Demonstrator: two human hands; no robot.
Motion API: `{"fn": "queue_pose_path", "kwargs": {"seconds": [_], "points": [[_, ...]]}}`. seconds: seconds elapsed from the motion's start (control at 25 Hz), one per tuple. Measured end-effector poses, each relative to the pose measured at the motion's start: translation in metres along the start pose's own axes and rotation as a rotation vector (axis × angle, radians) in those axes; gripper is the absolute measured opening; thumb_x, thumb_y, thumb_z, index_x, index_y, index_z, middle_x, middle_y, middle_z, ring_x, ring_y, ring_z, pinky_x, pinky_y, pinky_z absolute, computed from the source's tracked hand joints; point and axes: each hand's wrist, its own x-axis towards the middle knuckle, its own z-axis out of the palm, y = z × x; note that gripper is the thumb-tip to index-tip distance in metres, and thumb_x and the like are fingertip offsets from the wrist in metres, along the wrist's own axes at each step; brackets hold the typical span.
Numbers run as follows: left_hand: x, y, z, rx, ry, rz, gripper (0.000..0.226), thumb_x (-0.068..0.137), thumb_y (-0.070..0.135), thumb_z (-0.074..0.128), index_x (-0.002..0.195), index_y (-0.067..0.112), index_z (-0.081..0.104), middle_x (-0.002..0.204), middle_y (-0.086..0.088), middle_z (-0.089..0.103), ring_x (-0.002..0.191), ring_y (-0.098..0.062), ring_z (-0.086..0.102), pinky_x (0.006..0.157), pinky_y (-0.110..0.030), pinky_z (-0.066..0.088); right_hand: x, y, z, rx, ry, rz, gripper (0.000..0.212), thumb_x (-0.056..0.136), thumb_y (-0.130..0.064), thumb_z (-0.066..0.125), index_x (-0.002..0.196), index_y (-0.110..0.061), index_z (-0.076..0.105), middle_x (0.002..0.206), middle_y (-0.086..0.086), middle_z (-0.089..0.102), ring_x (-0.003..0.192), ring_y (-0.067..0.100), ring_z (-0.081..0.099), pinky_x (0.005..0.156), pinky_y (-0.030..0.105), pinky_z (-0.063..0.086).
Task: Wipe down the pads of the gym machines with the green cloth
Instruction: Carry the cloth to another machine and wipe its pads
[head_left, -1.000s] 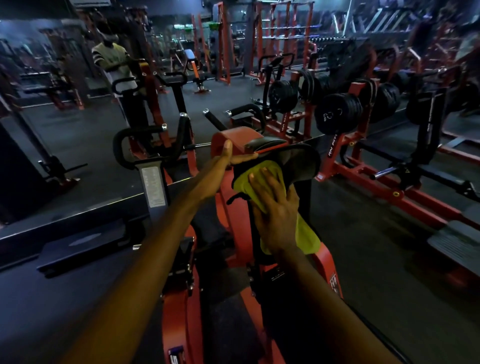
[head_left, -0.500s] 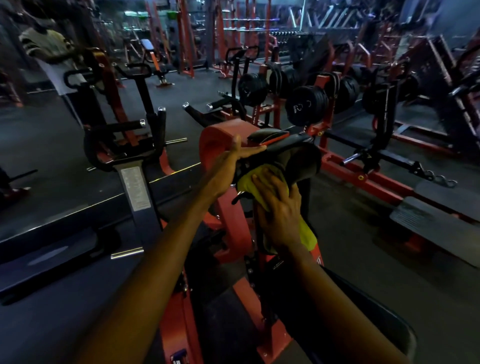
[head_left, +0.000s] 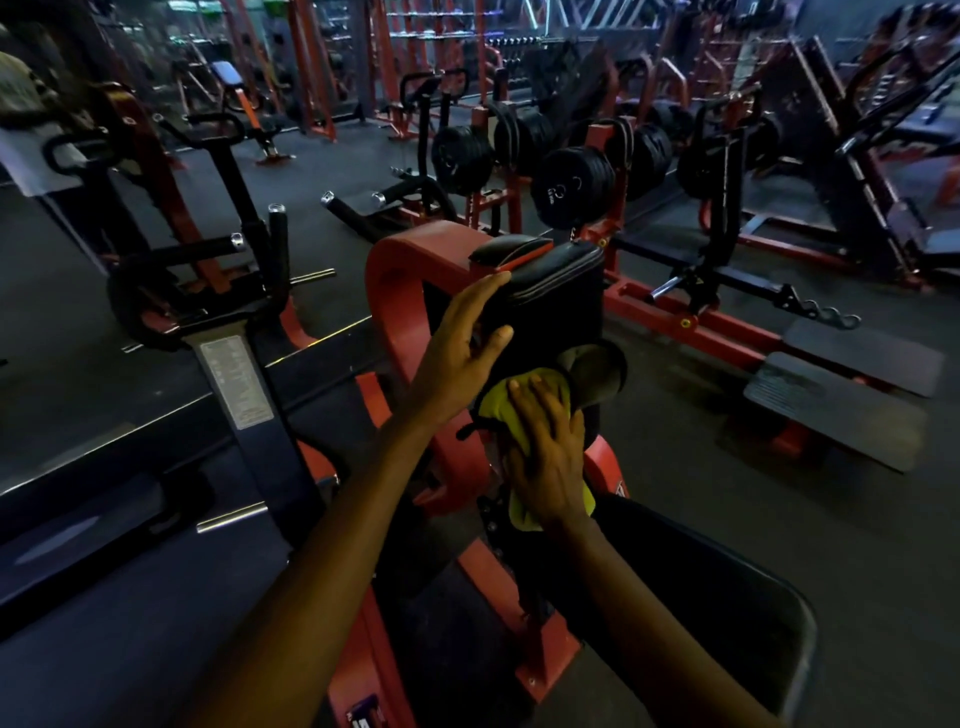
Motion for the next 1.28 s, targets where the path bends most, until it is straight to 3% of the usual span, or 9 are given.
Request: {"fn": "queue_pose_path", "kwargs": {"seconds": [0.24, 0.36, 0.48, 0.64, 0.8, 0.88, 1.0, 1.16, 1.28], "points": [[-0.02, -0.008, 0.022, 0.036, 0.042, -0.042, 0.082, 0.094, 0.013, 0.069, 0.158, 0.007, 0.019, 0.165, -0.006, 0.021, 0.153, -0.018, 0.02, 0.123, -0.039, 0.026, -0.065, 0.028, 0.012, -0.028, -0.137, 0.046, 0.077, 0.094, -0.023, 0.056, 0.162, -0.032, 0.02, 0.17, -0.014, 0.007, 0.157, 0.009, 0.009, 0.11, 0.051, 0.033], [-0.033, -0.015, 0.041, 0.014, 0.051, -0.118, 0.099, 0.092, 0.022, 0.073, 0.161, 0.012, 0.002, 0.167, -0.01, 0.012, 0.154, -0.02, 0.016, 0.123, -0.04, 0.025, -0.06, 0.024, 0.015, 0.066, -0.111, 0.174, 0.071, 0.098, -0.024, 0.049, 0.162, -0.029, 0.019, 0.169, -0.003, 0.019, 0.157, 0.019, 0.015, 0.115, 0.056, 0.031], [-0.036, -0.022, 0.05, 0.023, 0.059, -0.136, 0.104, 0.09, 0.025, 0.074, 0.16, 0.02, -0.003, 0.169, -0.007, 0.006, 0.154, -0.022, 0.016, 0.12, -0.054, 0.028, -0.037, 0.021, 0.013, 0.094, -0.072, 0.166, 0.061, 0.099, -0.023, 0.047, 0.158, -0.017, 0.028, 0.166, 0.002, 0.026, 0.157, 0.018, 0.014, 0.123, 0.035, 0.014], [-0.034, -0.031, 0.051, 0.04, 0.057, -0.115, 0.106, 0.088, 0.024, 0.076, 0.16, 0.013, -0.001, 0.168, -0.009, 0.008, 0.154, -0.022, 0.017, 0.12, -0.051, 0.029, -0.068, 0.042, 0.015, 0.077, -0.096, 0.132, 0.062, 0.101, -0.021, 0.049, 0.158, -0.012, 0.027, 0.17, 0.0, 0.017, 0.158, 0.02, 0.012, 0.125, 0.043, 0.019], [-0.034, -0.034, 0.056, 0.052, 0.079, -0.112, 0.106, 0.089, 0.026, 0.075, 0.16, 0.01, -0.002, 0.167, -0.012, 0.011, 0.153, -0.026, 0.022, 0.117, -0.054, 0.032, -0.1, 0.029, 0.023, 0.186, -0.089, 0.427, 0.066, 0.105, -0.027, 0.046, 0.163, -0.025, 0.015, 0.171, -0.009, 0.008, 0.156, 0.006, 0.006, 0.124, 0.047, 0.022], [-0.035, -0.034, 0.057, 0.061, 0.086, -0.108, 0.105, 0.089, 0.026, 0.074, 0.16, 0.012, -0.002, 0.167, -0.014, 0.013, 0.152, -0.027, 0.023, 0.117, -0.055, 0.033, -0.094, 0.016, 0.029, 0.168, -0.061, 0.436, 0.061, 0.108, -0.039, 0.037, 0.162, -0.017, 0.02, 0.17, 0.001, 0.015, 0.156, 0.009, 0.008, 0.124, 0.04, 0.019], [-0.037, -0.031, 0.057, 0.083, 0.076, -0.111, 0.103, 0.091, 0.027, 0.072, 0.16, 0.012, -0.003, 0.166, -0.008, 0.015, 0.15, -0.024, 0.028, 0.117, -0.045, 0.035, -0.083, 0.012, 0.035, 0.183, -0.046, 0.406, 0.066, 0.1, -0.03, 0.045, 0.161, -0.014, 0.026, 0.168, 0.007, 0.02, 0.157, 0.02, 0.013, 0.125, 0.025, 0.006], [-0.037, -0.027, 0.059, 0.089, 0.088, -0.139, 0.102, 0.091, 0.02, 0.072, 0.16, 0.008, -0.002, 0.163, 0.001, 0.013, 0.149, -0.006, 0.023, 0.114, -0.017, 0.029, -0.106, 0.002, 0.045, 0.39, -0.001, 0.629, 0.075, 0.092, -0.021, 0.045, 0.162, -0.019, 0.019, 0.167, 0.006, 0.021, 0.157, 0.02, 0.016, 0.127, 0.031, 0.015], [-0.037, -0.027, 0.058, 0.101, 0.089, -0.135, 0.101, 0.091, 0.021, 0.071, 0.159, 0.005, -0.001, 0.165, -0.004, 0.008, 0.148, 0.004, 0.015, 0.119, -0.018, 0.021, -0.04, 0.118, 0.04, 0.667, -0.179, 1.094, 0.05, 0.1, -0.023, 0.046, 0.149, -0.013, 0.047, 0.151, 0.013, 0.051, 0.142, 0.03, 0.048, 0.108, 0.045, 0.049]]}}
